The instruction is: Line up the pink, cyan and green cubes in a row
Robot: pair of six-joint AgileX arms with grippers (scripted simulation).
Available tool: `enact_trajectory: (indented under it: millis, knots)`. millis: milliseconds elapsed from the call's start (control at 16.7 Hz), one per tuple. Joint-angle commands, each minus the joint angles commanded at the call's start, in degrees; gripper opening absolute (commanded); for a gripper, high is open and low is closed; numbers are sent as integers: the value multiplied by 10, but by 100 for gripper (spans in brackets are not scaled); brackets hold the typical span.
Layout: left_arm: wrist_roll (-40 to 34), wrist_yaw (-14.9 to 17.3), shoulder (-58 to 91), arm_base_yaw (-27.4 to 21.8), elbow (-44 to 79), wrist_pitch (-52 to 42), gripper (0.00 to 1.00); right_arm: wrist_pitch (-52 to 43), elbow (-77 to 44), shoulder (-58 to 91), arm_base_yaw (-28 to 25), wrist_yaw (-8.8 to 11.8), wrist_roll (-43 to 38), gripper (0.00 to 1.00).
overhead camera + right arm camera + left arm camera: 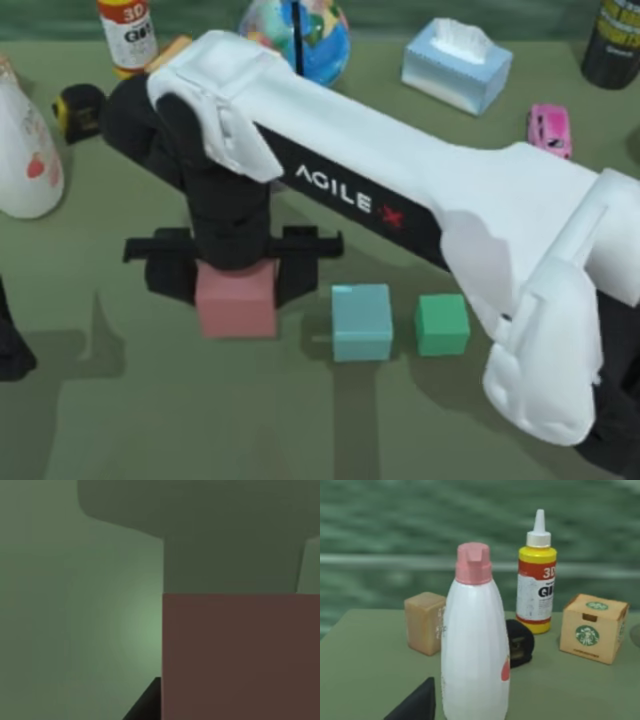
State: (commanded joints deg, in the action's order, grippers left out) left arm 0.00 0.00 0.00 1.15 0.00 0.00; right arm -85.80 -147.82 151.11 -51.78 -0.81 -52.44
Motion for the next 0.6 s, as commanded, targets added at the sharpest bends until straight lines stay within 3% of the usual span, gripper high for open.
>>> enact_trajectory:
  millis: [300,600]
  knots:
    - [0,0,0,0,0,0,100,108,141,-24,-2,1,-1,0]
    - [0,0,0,0,0,0,100,126,159,-28,-3,0,-1,0]
